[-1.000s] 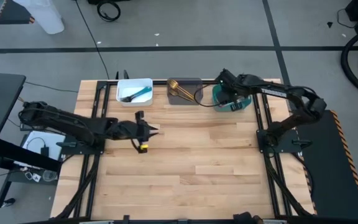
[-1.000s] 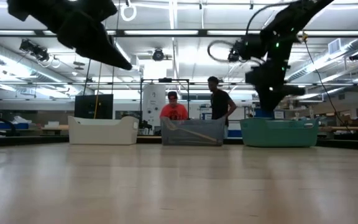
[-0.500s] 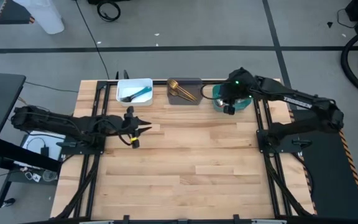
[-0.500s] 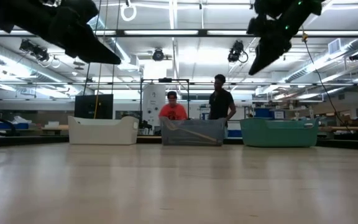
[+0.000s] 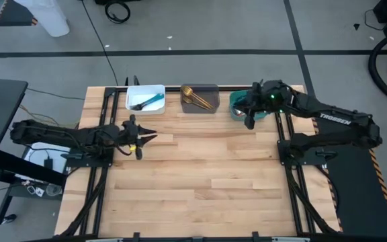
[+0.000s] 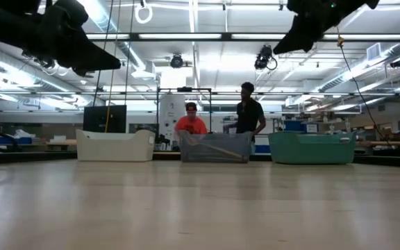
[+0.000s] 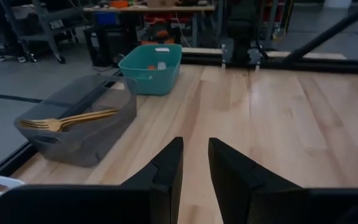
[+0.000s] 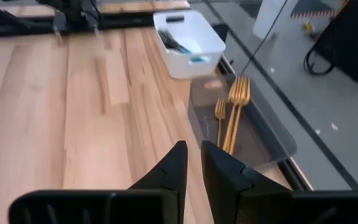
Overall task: Sort silverware by color (type)
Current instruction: Return to Home Position
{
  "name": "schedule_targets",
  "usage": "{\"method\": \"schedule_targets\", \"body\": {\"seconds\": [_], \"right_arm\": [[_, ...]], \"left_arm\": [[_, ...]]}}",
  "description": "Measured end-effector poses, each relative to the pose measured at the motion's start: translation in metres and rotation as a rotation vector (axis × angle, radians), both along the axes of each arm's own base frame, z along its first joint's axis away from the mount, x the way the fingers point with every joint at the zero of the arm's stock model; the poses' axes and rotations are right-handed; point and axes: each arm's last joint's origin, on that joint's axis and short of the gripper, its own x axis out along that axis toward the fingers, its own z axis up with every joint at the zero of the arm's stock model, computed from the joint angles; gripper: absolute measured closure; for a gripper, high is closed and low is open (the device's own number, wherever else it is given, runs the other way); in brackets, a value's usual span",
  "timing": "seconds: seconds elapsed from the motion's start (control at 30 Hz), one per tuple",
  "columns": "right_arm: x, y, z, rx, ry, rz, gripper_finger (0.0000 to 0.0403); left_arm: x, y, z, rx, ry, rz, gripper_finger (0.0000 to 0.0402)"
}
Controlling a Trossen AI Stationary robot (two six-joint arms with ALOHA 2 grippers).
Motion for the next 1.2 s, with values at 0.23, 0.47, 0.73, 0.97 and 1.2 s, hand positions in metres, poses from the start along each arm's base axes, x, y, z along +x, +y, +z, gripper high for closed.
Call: {"method": "schedule_targets", "body": {"seconds": [0.23, 0.47, 0.73, 0.97, 1.2], "right_arm": [[-0.009, 0.019, -0.010, -0.031, -0.090, -0.021, 0.0353], [-0.019, 0.032, -0.026, -0.026, -0.244, -0.041, 0.0353], [-0.025, 0.047, -0.050, -0.021, -0.397, -0.098, 0.0355], [-0.024, 0.070, -0.058, -0.025, -0.461, -0.076, 0.0362], [-0.035, 0.087, -0.054, -0.055, -0.476, -0.026, 0.0379]], "left_arm": [[-0.011, 0.007, -0.003, -0.043, -0.065, 0.054, 0.0318], [-0.021, 0.010, 0.005, -0.052, -0.143, 0.074, 0.0318], [-0.030, 0.010, 0.008, -0.112, -0.190, 0.086, 0.0318], [-0.029, 0.000, 0.008, -0.176, -0.203, 0.012, 0.0318], [-0.030, -0.011, 0.009, -0.110, -0.184, -0.030, 0.0318]]}}
